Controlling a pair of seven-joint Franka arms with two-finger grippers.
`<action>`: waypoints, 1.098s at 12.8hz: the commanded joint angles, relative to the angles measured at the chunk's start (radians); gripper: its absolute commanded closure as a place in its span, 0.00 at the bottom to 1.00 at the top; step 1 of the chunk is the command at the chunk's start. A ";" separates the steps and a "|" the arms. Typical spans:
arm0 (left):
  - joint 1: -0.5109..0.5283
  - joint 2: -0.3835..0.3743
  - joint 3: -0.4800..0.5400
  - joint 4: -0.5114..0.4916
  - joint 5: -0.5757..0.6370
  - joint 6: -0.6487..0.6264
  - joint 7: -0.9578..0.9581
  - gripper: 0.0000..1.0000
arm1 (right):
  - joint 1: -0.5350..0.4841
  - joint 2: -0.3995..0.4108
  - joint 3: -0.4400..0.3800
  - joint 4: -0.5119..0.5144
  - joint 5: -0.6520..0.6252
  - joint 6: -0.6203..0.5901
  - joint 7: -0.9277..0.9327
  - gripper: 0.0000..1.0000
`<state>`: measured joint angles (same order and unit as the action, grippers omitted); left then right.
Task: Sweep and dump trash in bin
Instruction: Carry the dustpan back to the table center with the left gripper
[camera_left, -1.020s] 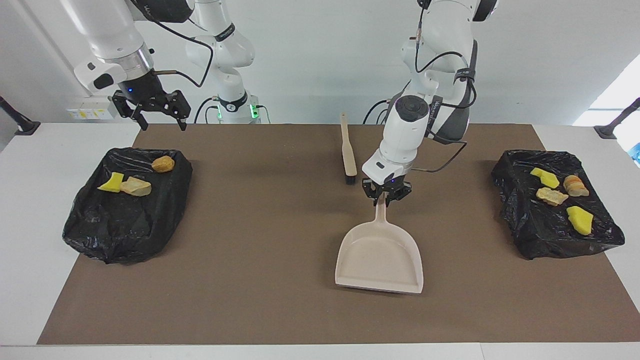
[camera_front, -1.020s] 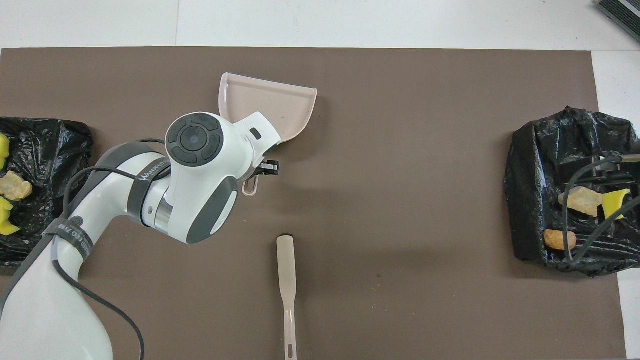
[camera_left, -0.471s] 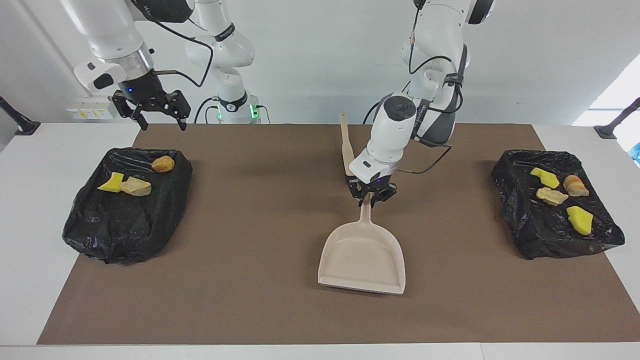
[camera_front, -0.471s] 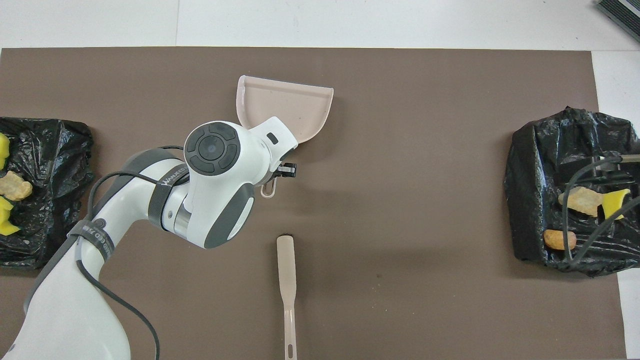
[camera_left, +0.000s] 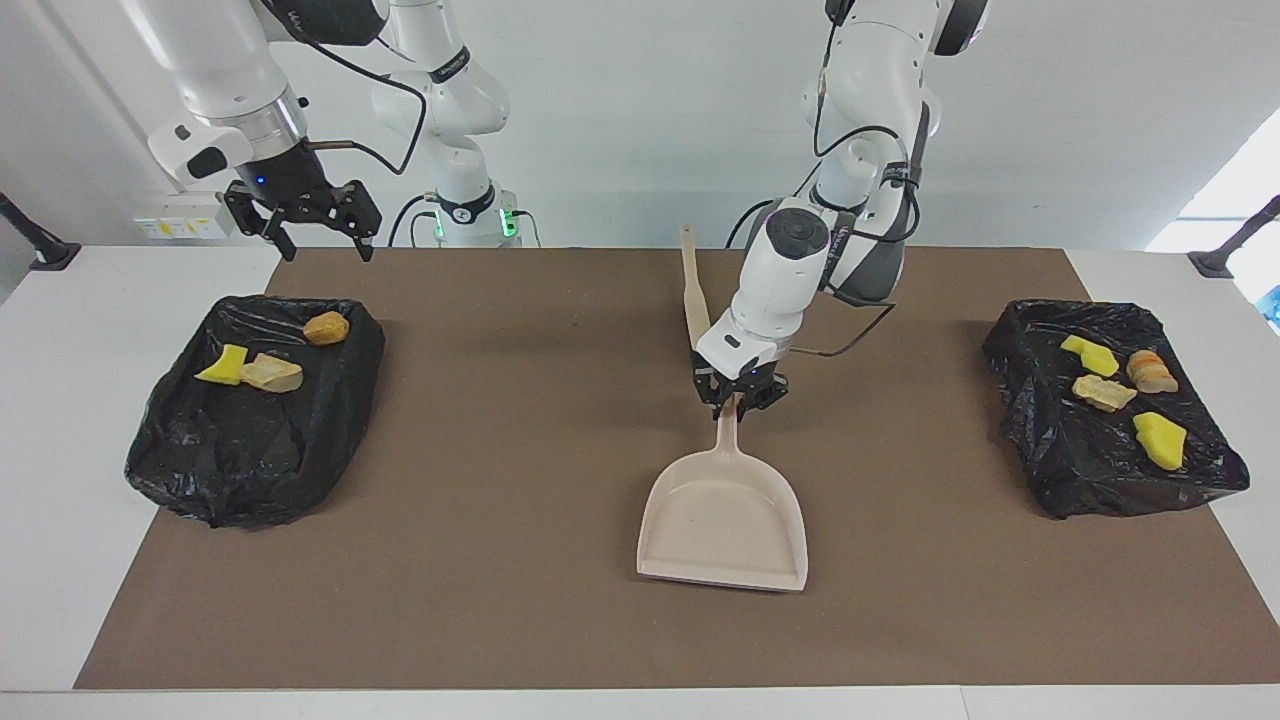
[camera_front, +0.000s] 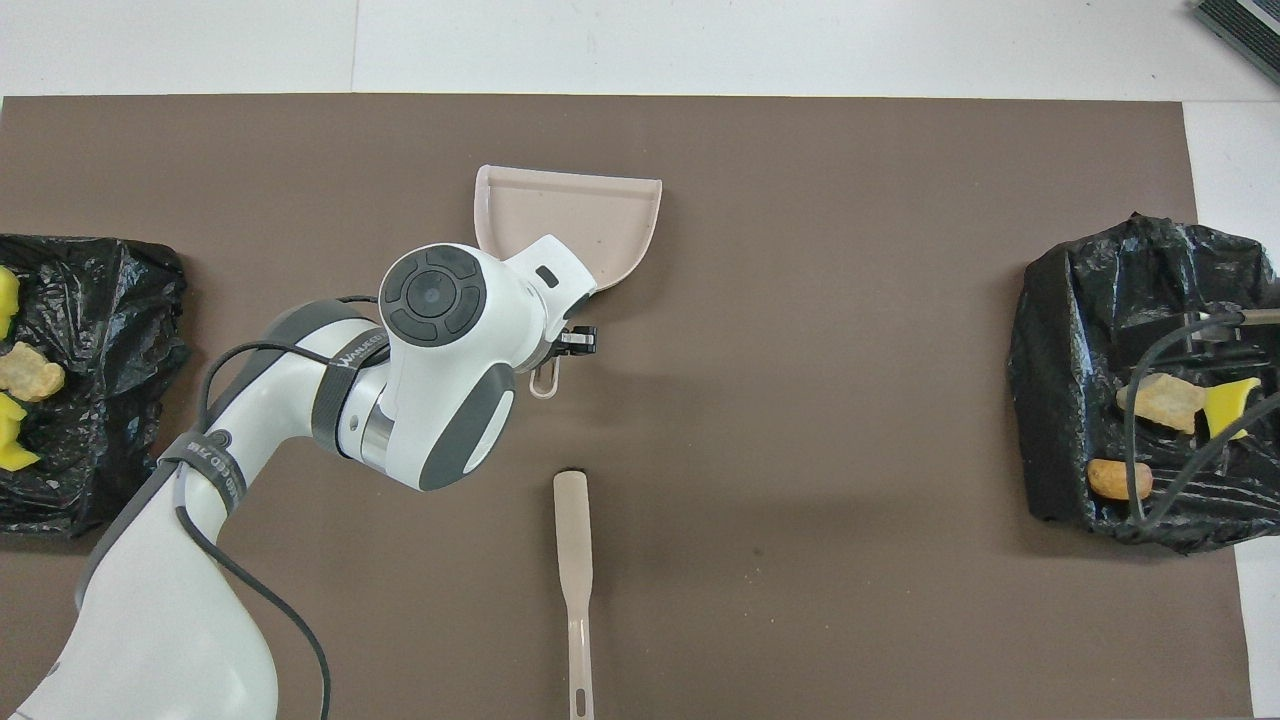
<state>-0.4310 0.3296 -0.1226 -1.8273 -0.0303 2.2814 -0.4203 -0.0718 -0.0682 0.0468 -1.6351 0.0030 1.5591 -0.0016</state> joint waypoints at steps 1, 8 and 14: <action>-0.035 0.019 0.018 0.005 -0.016 0.032 -0.052 0.71 | -0.003 -0.018 0.001 -0.018 0.018 -0.002 0.014 0.00; -0.008 -0.037 0.059 0.081 -0.014 -0.121 -0.048 0.00 | -0.003 -0.018 0.001 -0.018 0.018 -0.002 0.014 0.00; 0.191 -0.204 0.075 0.111 -0.013 -0.365 0.064 0.00 | -0.003 -0.018 0.001 -0.018 0.018 -0.002 0.014 0.00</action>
<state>-0.2964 0.1910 -0.0407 -1.6973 -0.0309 1.9930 -0.4165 -0.0718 -0.0682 0.0468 -1.6352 0.0040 1.5591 -0.0016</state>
